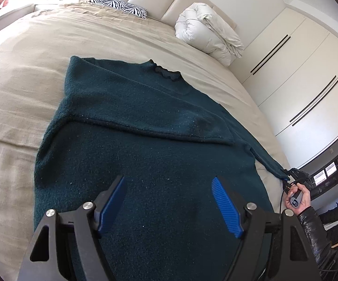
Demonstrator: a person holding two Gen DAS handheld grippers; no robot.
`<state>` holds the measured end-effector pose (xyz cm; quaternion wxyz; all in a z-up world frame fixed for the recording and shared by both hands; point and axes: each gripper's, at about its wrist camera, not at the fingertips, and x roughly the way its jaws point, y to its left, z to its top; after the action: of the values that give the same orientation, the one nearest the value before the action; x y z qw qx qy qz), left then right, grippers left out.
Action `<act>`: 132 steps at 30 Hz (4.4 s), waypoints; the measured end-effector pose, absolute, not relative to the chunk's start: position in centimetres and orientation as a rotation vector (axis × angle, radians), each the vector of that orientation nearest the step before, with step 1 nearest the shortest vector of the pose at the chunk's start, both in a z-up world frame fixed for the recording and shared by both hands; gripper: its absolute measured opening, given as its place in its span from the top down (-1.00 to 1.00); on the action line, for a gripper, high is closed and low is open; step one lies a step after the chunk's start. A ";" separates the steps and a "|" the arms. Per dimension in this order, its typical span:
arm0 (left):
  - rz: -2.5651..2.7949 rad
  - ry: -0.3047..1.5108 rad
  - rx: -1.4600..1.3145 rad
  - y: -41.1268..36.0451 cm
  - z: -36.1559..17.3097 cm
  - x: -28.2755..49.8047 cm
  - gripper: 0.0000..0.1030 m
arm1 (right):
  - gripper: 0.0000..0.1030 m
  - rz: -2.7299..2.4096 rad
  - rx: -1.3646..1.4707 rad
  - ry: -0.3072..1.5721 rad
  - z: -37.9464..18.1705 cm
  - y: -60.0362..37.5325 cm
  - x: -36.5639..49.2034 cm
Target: Fold small clothes
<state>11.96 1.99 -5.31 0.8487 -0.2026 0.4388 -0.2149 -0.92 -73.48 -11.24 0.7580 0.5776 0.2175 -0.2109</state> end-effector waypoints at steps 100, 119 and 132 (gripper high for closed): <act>-0.442 0.741 -0.425 -0.7 -1.1 23.8 0.83 | -0.36 0.229 1.090 0.743 -11.9 -42.9 5.1; -0.419 0.849 -0.524 2.8 -7.5 24.2 0.82 | -0.37 0.172 1.295 0.639 -12.5 -47.3 12.8; -0.419 0.888 -0.597 3.8 -9.6 24.5 0.75 | -0.36 0.128 1.289 0.623 -12.2 -48.3 10.7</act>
<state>24.48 3.79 -9.56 0.8394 -0.2823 0.4201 -0.1982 10.73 -48.35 -12.20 0.7528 0.5904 0.2852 0.0585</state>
